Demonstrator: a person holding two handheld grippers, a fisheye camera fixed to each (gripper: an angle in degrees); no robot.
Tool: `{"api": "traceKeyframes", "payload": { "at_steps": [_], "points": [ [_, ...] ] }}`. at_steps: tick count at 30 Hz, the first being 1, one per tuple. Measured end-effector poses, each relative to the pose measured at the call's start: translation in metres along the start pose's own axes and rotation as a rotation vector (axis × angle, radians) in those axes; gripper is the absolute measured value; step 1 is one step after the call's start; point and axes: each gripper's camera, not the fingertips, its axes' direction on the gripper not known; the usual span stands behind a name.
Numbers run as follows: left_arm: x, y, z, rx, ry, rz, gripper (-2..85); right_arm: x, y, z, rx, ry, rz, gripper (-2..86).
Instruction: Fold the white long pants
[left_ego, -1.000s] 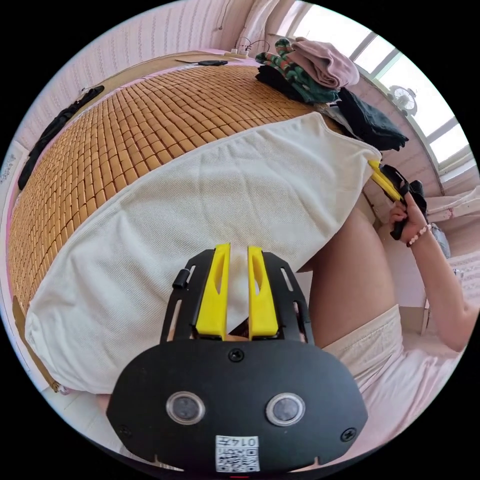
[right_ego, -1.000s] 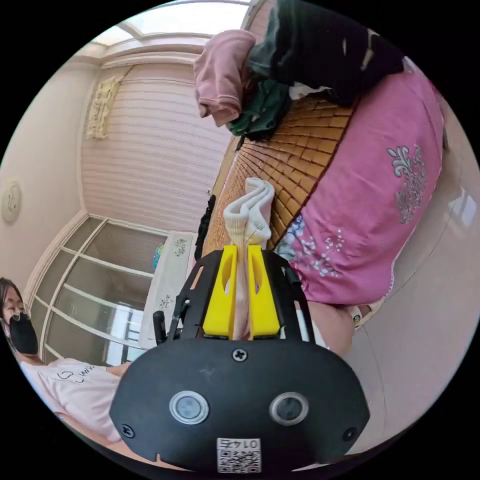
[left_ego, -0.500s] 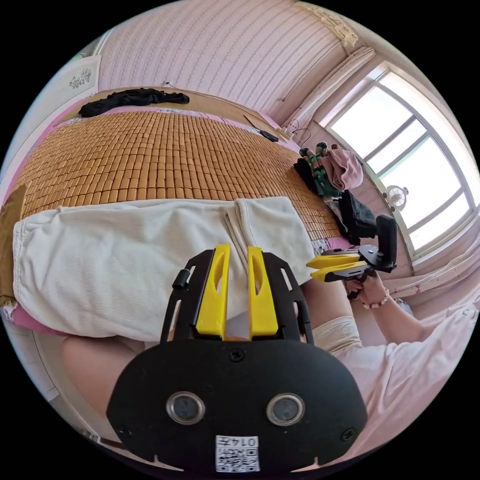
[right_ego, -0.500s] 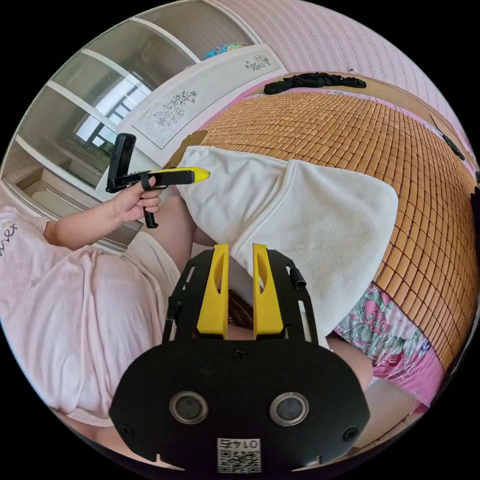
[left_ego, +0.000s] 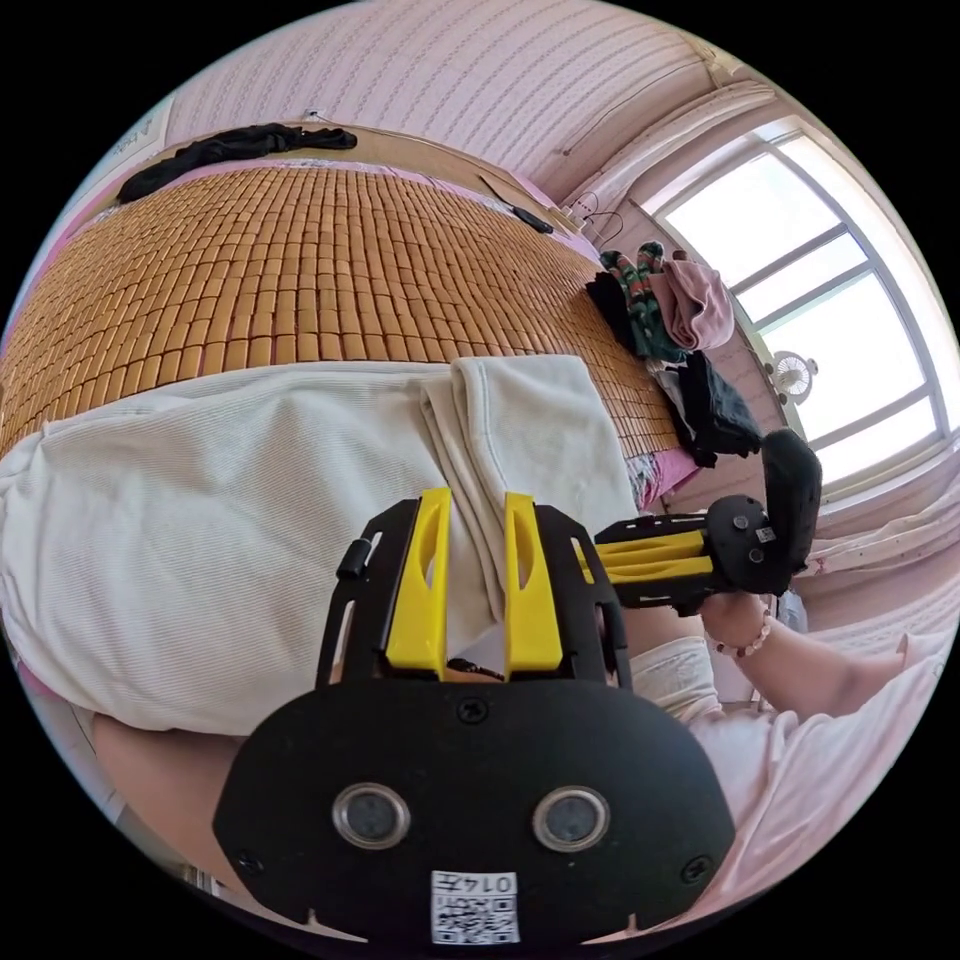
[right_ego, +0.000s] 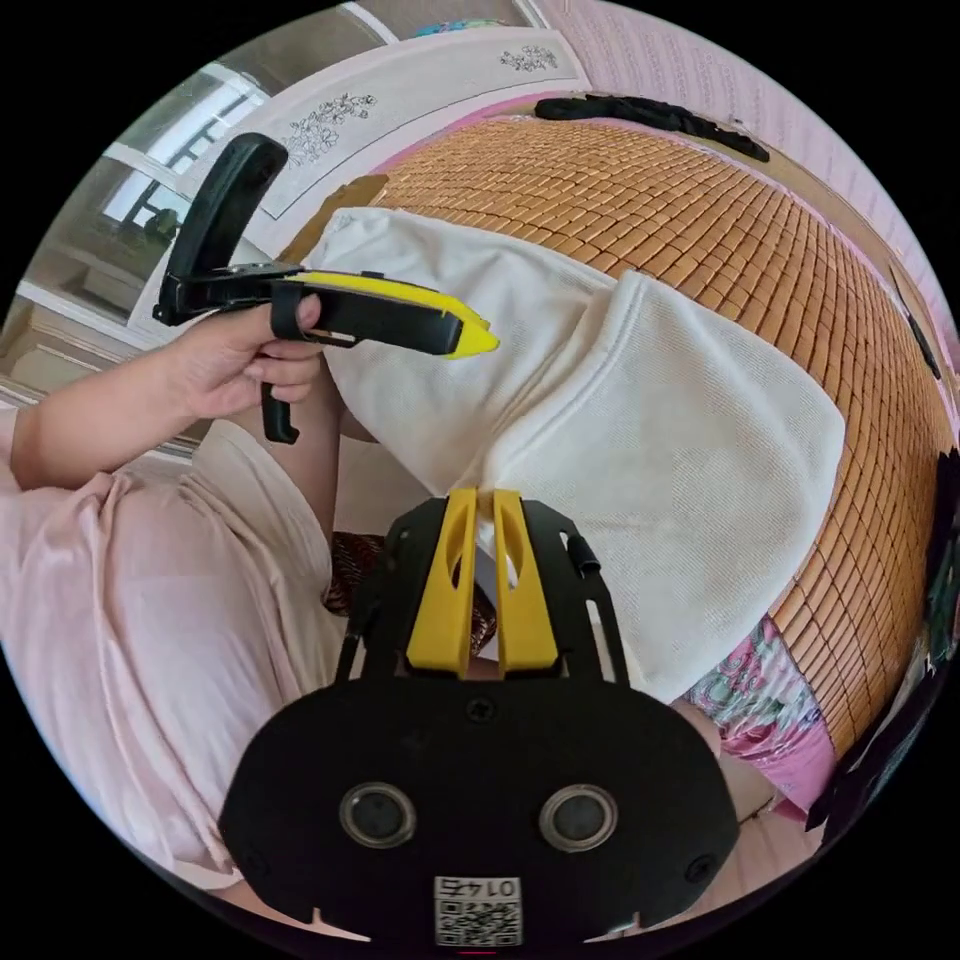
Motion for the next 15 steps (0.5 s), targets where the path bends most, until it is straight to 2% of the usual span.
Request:
{"api": "traceKeyframes", "payload": {
  "at_steps": [4,8,15],
  "points": [
    [-0.001,-0.005,0.002,-0.025,0.003,-0.001,8.9,-0.03,-0.01,0.002,0.03,-0.02,-0.09,2.1],
    [-0.004,-0.008,0.011,-0.025,-0.008,-0.046,9.6,-0.024,-0.019,0.057,-0.16,0.008,-0.089,2.2],
    [0.014,-0.032,0.044,-0.098,-0.087,-0.011,13.1,-0.029,-0.02,0.064,-0.183,0.038,-0.114,2.8]
  ]
}}
